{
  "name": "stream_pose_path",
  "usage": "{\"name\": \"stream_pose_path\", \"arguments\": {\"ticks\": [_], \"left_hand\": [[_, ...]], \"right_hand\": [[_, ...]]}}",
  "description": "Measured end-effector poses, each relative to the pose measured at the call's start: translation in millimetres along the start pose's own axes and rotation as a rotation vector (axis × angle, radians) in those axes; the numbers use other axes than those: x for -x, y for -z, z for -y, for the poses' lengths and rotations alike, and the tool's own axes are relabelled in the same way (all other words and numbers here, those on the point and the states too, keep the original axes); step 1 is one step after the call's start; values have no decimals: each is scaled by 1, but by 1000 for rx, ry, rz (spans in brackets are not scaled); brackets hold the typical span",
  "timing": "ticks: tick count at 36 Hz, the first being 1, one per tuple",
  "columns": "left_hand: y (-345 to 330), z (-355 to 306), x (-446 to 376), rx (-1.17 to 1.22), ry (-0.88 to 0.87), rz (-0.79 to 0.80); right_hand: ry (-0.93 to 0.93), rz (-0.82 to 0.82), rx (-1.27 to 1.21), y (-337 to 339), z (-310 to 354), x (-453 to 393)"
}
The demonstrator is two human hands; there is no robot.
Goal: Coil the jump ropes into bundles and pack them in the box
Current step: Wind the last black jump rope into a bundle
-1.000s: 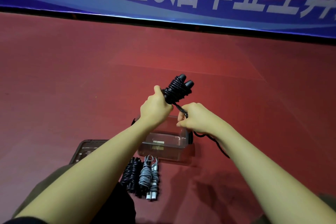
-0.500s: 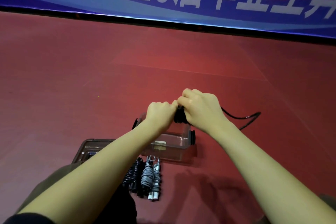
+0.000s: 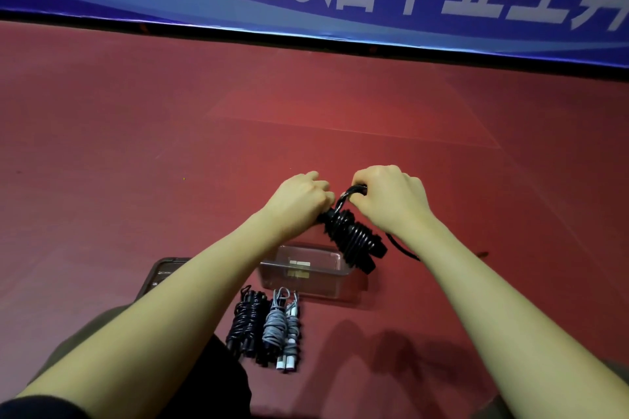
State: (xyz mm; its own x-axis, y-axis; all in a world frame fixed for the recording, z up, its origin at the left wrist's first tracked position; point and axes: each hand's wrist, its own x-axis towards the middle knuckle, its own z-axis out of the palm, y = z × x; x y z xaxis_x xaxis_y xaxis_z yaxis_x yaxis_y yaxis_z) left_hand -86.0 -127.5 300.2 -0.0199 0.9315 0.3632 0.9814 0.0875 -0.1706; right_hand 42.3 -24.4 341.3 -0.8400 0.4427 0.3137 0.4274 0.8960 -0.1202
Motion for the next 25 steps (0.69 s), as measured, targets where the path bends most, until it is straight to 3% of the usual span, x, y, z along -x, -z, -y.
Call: {"name": "stream_pose_path", "arguments": {"ticks": [4,8,11,16,25], "left_hand": [[6,-1,0,24,-172,-67],[2,-1,3,178,-168,-240],[7,-10,6,411,83,-295],[22,-27,-2,782,574,-244],[14,-26,-18,941,945,-111]], "right_hand": [[1,20,10,-2,-8,-1],[-71,24,-30,1,-17,0],[-68,75,-6,1,-17,5],[-112,126,-64,-5,-5,3],[-133,254,-297,-22,1,3]]}}
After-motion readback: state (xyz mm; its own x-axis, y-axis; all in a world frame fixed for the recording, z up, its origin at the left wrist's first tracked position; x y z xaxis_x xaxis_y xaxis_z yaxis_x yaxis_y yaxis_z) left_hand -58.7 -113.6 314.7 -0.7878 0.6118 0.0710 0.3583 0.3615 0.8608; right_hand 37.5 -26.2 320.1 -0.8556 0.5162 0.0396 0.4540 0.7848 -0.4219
